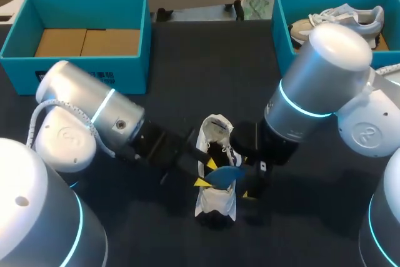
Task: Take the shoe out of the shoebox, open the shoe tongue, remove and reinsert the insole, then place the shoe into the shoebox
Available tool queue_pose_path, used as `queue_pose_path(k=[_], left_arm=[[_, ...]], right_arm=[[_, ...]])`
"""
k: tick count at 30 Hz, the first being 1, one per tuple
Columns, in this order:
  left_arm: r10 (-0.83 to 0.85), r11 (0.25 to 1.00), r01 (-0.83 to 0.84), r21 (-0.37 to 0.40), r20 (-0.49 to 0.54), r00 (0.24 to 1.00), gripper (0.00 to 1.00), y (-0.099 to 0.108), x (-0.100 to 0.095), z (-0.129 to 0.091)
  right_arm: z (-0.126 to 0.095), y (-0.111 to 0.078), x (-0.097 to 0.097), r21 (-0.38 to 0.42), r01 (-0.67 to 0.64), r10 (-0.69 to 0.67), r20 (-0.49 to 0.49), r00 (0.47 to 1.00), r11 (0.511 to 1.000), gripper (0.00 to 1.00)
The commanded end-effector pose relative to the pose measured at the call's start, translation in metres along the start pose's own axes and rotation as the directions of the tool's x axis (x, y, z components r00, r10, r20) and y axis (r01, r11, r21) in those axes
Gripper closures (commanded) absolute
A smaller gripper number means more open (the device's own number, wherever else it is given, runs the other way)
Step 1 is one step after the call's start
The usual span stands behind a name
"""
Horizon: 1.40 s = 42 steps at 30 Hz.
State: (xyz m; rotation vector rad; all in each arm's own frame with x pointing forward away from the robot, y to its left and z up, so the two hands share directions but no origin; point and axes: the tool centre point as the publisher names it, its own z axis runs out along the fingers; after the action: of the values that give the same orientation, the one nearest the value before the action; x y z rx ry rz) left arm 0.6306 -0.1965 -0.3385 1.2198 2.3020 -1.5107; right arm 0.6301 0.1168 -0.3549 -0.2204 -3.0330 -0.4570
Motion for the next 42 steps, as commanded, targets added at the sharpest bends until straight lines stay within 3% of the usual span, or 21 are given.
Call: queue_pose_path(k=[1, 10, 21, 31, 42], left_arm=[[-0.007, 1.0, 0.007, -0.006, -0.015, 1.0, 0.66, 0.0, 0.0, -0.004], [-0.035, 0.999, 0.035, 0.002, -0.043, 0.998, 0.65, 0.002, 0.003, -0.011], [-0.026, 1.0, 0.026, -0.002, -0.109, 0.994, 0.6, 0.001, 0.001, -0.034], [0.055, 0.998, -0.053, 0.016, -0.277, 0.959, 0.6, -0.013, -0.016, -0.058], [0.123, 0.99, -0.139, 0.005, -0.506, 0.854, 0.64, -0.018, -0.043, -0.062]], right_arm=[[-0.007, -0.009, 0.006, -0.012, 0.0, 0.0, 0.009, 1.0, 1.0, 0.0], [-0.005, -0.014, 0.018, -0.031, 0.017, -0.017, -0.001, 1.0, 0.999, 0.0], [-0.012, -0.05, 0.022, -0.035, 0.034, -0.035, -0.018, 0.999, 0.999, 0.0], [-0.034, -0.076, 0.021, -0.004, 0.047, -0.047, -0.029, 0.998, 0.999, 0.0], [-0.034, -0.076, 0.021, -0.004, 0.047, -0.047, -0.029, 0.998, 0.999, 0.0]])
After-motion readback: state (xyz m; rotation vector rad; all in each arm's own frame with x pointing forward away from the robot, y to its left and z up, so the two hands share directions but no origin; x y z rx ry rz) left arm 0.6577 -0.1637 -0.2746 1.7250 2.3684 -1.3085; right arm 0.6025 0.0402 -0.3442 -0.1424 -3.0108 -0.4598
